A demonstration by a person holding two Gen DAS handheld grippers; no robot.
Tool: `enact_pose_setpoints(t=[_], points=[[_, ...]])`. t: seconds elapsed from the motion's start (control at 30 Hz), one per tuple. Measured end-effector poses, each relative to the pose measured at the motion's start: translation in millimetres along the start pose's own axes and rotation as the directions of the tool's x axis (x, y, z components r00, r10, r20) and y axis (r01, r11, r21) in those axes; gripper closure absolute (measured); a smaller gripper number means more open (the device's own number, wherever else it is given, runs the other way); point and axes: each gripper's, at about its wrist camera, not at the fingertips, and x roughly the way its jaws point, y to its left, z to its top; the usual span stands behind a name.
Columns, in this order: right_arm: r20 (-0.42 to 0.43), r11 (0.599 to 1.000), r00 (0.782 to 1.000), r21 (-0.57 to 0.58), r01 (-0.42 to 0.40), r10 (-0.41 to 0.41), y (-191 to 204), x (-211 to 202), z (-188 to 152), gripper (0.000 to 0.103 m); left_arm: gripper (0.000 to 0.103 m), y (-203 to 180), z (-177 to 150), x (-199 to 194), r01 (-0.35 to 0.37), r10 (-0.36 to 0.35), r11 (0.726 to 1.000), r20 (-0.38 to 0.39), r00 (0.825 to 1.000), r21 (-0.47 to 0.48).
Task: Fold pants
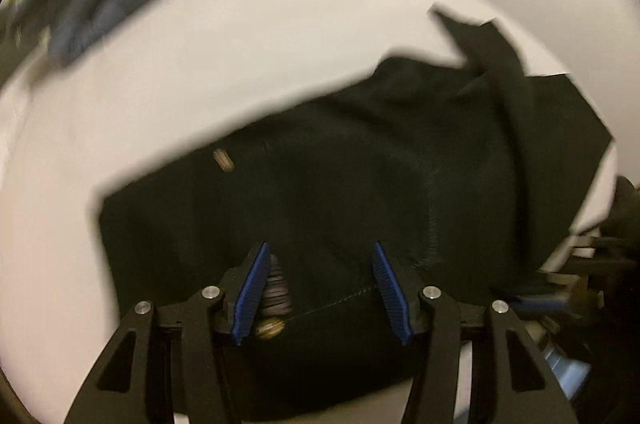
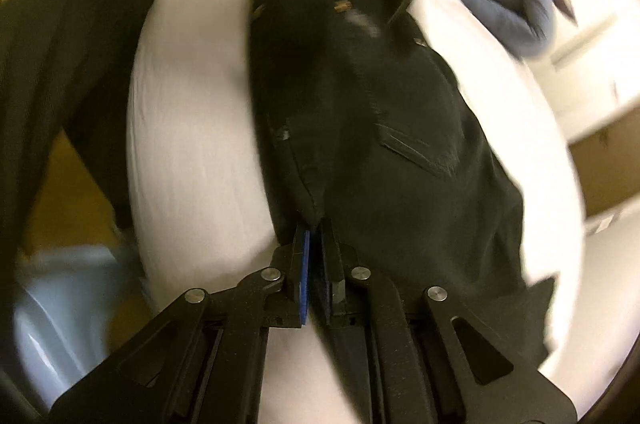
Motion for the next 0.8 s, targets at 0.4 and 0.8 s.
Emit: enact_pose_setpoints(t=[0.4, 0.8], points=[[0.029, 0.599, 0.999, 0.801, -0.001, -0.037, -253.4, -56.3, -77.5, 0.039, 0.043, -17.2, 29.3, -21.3, -0.013, 0.027, 0.994, 0.123, 0.992, -0.113], [-0.391, 0.331, 0.919, 0.876, 0.352, 0.056, -463.4, 80.7, -80.2, 0.039, 0.043, -42.9, 45.0, 47.0, 0.081, -0.079, 0.983, 0.022, 0.997, -0.165]])
